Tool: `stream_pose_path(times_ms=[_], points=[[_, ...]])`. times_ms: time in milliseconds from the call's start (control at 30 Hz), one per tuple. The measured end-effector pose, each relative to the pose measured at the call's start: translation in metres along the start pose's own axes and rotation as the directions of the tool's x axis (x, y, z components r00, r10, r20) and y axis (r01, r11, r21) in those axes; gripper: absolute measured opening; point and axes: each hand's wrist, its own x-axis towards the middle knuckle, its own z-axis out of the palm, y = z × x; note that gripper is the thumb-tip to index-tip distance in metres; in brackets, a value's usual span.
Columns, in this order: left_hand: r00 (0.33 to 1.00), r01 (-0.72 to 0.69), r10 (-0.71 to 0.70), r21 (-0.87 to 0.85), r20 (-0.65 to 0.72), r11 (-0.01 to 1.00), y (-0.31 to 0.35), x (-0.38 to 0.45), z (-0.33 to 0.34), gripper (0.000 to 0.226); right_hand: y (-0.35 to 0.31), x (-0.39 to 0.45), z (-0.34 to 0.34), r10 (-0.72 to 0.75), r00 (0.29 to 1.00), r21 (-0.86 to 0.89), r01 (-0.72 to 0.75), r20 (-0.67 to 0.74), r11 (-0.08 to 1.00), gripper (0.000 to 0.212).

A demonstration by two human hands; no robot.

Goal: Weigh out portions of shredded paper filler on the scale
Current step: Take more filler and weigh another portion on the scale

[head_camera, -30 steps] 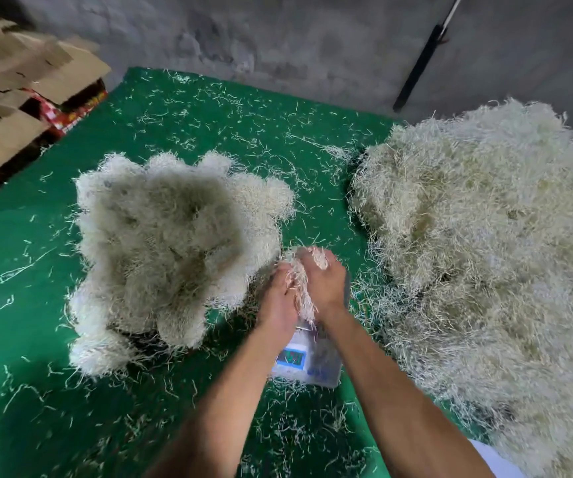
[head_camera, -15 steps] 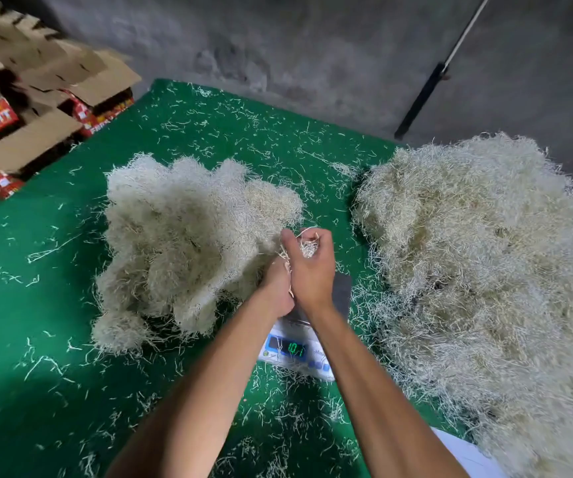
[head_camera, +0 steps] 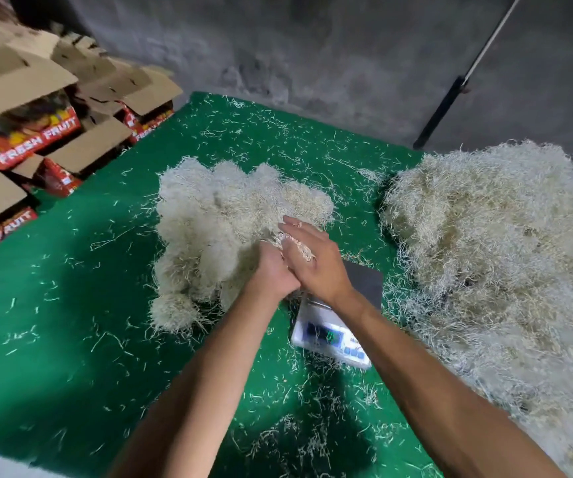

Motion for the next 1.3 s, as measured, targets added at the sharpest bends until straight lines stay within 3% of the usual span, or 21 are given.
stream_pose_path(times_ms=[67,133,167,200,300,367,500,633,700,767,933,1033,1300], points=[[0.997,-0.071,0.072,-0.012,0.033,0.997,-0.004,-0.002,-0.016,0.054,-0.014,-0.005,0.023,-0.173,0.985,-0.052,0.172,-0.002,0.984,0.027],[0.987,-0.144,0.144,-0.005,0.077,0.99,-0.005,-0.007,-0.02,0.046,-0.022,0.0,0.036,-0.245,0.969,-0.09,0.241,-0.037,0.966,0.023],[0.978,-0.039,0.052,-0.068,0.204,0.997,-0.001,-0.011,-0.016,0.041,-0.022,0.006,0.034,-0.208,0.977,-0.084,0.204,-0.047,0.975,0.023],[0.974,-0.016,0.024,-0.04,0.225,0.999,0.004,-0.016,-0.014,0.036,-0.019,0.012,0.03,-0.153,0.987,-0.053,0.15,-0.042,0.987,0.023],[0.963,-0.027,0.059,-0.125,0.264,0.992,0.013,-0.022,-0.013,0.082,-0.01,0.025,0.022,-0.042,0.995,0.096,0.05,-0.088,0.994,0.017],[0.962,0.043,0.022,-0.231,0.273,0.972,0.014,-0.019,-0.019,0.094,-0.005,0.037,0.026,0.089,0.983,0.153,-0.064,-0.16,0.986,0.033],[0.988,0.124,-0.083,-0.352,0.13,0.928,0.004,-0.009,-0.044,0.102,0.009,0.058,0.037,0.364,0.927,0.183,-0.344,-0.092,0.921,0.043],[0.996,0.069,-0.087,-0.396,-0.027,0.916,-0.002,0.005,-0.07,0.093,-0.014,0.101,0.048,0.343,0.939,0.166,-0.341,0.014,0.925,0.052],[0.993,0.065,-0.093,-0.347,-0.066,0.936,-0.006,0.006,-0.07,0.09,-0.026,0.117,0.048,0.36,0.912,0.129,-0.388,0.195,0.913,0.075],[0.994,0.067,-0.09,-0.309,-0.06,0.949,-0.01,0.01,-0.067,0.086,-0.023,0.119,0.041,0.373,0.89,0.1,-0.409,0.262,0.907,0.09],[0.992,0.109,-0.119,-0.226,-0.033,0.968,-0.024,0.02,-0.043,0.079,0.026,0.077,0.016,0.424,0.879,0.084,-0.45,0.219,0.889,0.09],[0.99,0.141,-0.141,-0.14,0.011,0.98,-0.042,0.035,-0.016,0.075,0.062,0.044,-0.005,0.48,0.868,0.102,-0.493,0.125,0.864,0.084],[0.968,0.222,-0.231,0.092,0.096,0.971,-0.115,0.078,0.064,0.08,0.15,-0.046,-0.089,0.652,0.757,0.148,-0.642,-0.034,0.753,0.065]])
